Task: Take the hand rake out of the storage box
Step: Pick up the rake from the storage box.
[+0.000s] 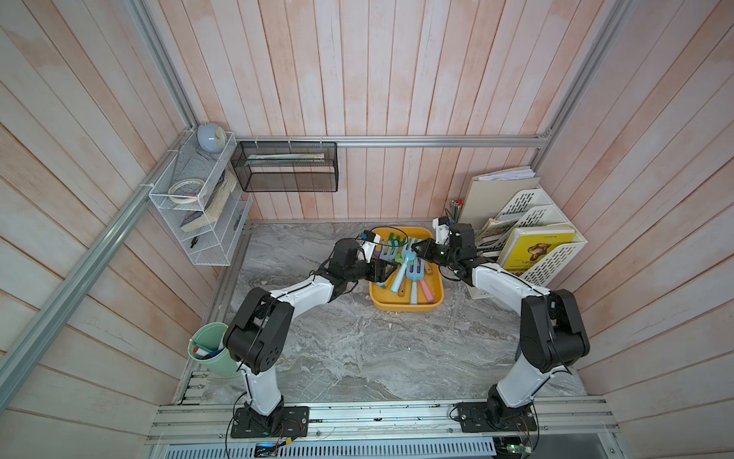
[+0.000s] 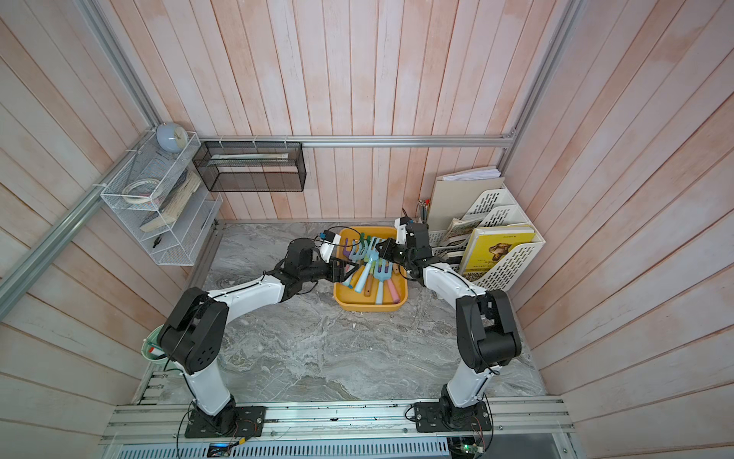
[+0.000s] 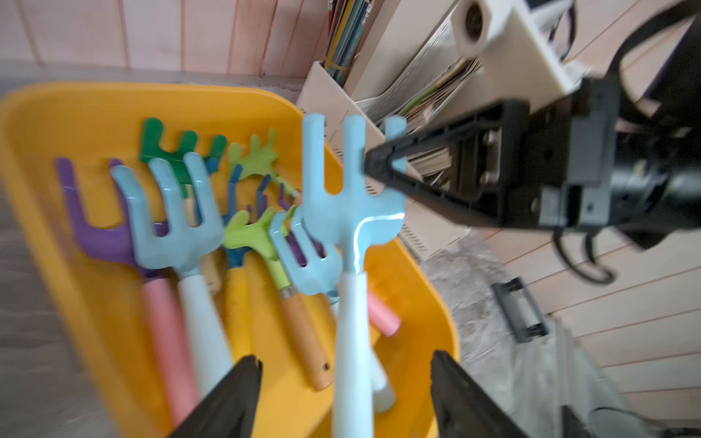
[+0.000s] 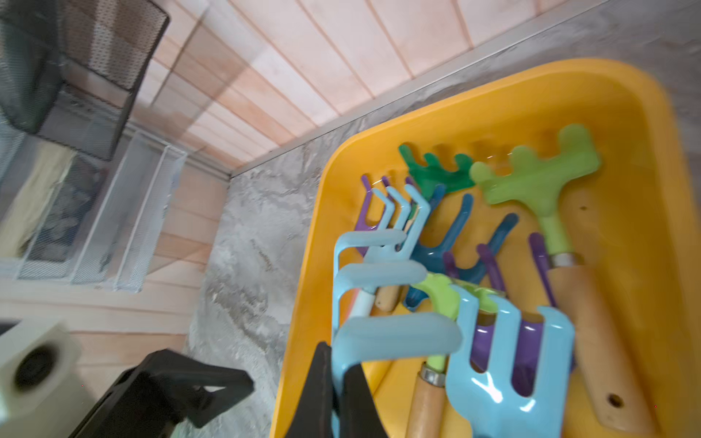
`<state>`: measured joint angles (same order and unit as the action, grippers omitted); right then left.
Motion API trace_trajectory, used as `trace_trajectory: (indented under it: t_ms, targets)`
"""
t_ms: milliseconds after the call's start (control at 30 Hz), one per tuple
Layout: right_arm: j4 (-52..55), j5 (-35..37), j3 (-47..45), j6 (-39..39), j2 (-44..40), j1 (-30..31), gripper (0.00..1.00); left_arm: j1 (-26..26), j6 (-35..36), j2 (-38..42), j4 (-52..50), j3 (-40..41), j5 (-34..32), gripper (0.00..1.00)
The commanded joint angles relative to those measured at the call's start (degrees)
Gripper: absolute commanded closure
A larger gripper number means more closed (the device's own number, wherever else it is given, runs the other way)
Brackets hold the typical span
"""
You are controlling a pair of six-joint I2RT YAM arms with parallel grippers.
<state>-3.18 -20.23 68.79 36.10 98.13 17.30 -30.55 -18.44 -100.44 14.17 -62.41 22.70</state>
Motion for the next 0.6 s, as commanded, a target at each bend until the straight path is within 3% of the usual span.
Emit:
trace_trajectory:
  t_ms: [0, 100, 167, 267, 367, 567]
  targets:
    - [15.35, 15.86, 6.01, -1.44, -0.45, 3.12, 1.0, -2.35, 8.72, 6.83, 3.81, 4.1, -21.72, 0.01]
    - [21.61, 23.85, 10.83, -0.52, 0.02, 5.63, 1.0, -9.9, 20.01, 7.6, 8.41, 6.32, -41.16, 0.0]
    - [23.9, 25.5, 13.26, 0.58, 0.7, 6.3, 1.0, -14.5, 26.67, 5.99, 14.11, 6.74, -51.68, 0.0]
    - [24.08, 23.65, 14.88, 2.07, 1.25, 6.34, 1.0, -19.32, 36.85, 2.05, 25.39, 7.57, -58.64, 0.0]
    - [23.54, 20.3, 15.94, 2.75, 1.76, 5.52, 1.0, -21.15, 39.65, -2.23, 28.78, 6.13, -60.73, 0.0]
    - [22.14, 15.23, 16.54, 3.15, 2.68, 4.67, 1.0, -20.67, 34.5, -5.47, 25.04, 3.87, -54.98, 0.0]
